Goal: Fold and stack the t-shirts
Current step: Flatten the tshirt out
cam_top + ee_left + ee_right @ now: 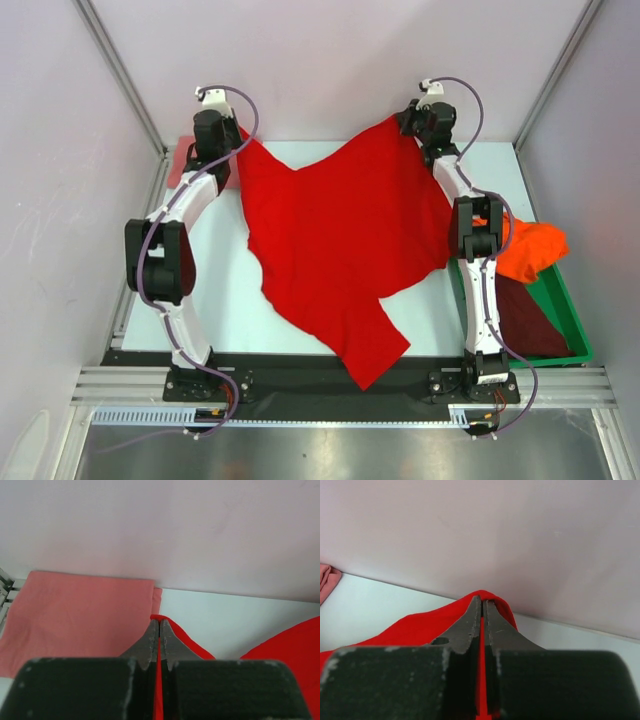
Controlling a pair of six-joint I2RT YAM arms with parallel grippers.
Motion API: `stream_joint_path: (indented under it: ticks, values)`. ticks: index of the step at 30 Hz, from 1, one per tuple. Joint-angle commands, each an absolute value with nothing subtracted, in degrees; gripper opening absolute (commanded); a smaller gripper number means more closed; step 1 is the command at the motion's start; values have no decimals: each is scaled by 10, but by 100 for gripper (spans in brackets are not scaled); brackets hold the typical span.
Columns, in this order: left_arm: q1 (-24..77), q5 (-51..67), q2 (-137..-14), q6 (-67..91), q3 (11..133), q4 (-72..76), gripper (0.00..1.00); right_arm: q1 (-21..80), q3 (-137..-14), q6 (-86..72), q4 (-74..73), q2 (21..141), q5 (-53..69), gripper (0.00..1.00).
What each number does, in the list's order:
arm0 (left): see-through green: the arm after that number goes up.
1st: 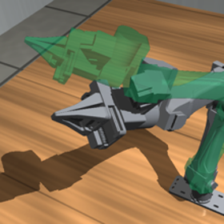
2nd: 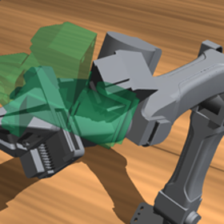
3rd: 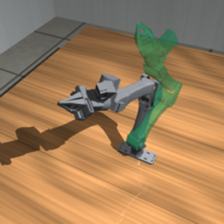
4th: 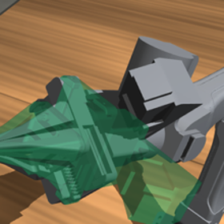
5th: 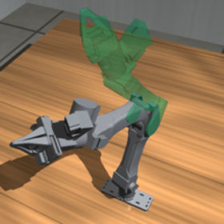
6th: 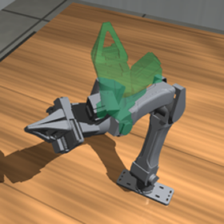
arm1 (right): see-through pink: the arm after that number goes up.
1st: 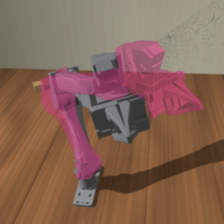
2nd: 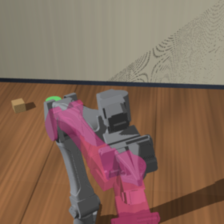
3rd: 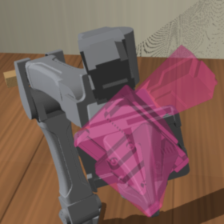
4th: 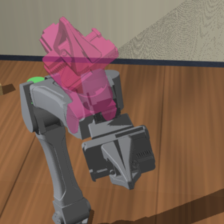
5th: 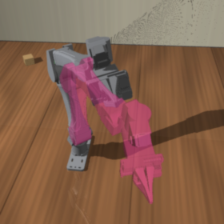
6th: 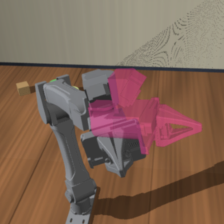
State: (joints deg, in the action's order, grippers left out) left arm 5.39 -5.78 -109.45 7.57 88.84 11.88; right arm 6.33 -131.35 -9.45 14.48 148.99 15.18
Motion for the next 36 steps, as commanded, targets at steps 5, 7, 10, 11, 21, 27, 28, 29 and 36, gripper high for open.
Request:
stream_joint_path:
  ticks: [5, 7, 10, 11, 21, 27, 28, 29, 36]
  values:
    - [79, -166, -962, 82, 834, 131, 0, 60, -1347, -96, 152, 1484, 136, 0]
    - [84, -209, -905, 77, 810, 122, 0, 60, -1334, -99, 153, 1473, 138, 0]
    - [84, -228, -845, 73, 787, 116, 0, 62, -1303, -109, 171, 1460, 144, 0]
    - [84, -225, -832, 71, 777, 119, 0, 63, -1300, -108, 171, 1457, 148, 0]
    - [84, -172, -905, 54, 810, 97, 0, 69, -1317, -107, 181, 1481, 142, 0]
    - [84, -209, -1011, 35, 896, 26, 0, 60, -1347, -112, 184, 1516, 141, 0]
    - [84, -220, -1022, 36, 918, 5, 0, 60, -1355, -115, 181, 1523, 141, 0]
    - [83, -223, -1033, 34, 928, 4, 0, 58, -1360, -120, 180, 1527, 141, 0]
    - [84, -239, -1066, 27, 972, 4, 0, 54, -1386, -123, 186, 1543, 128, 0]
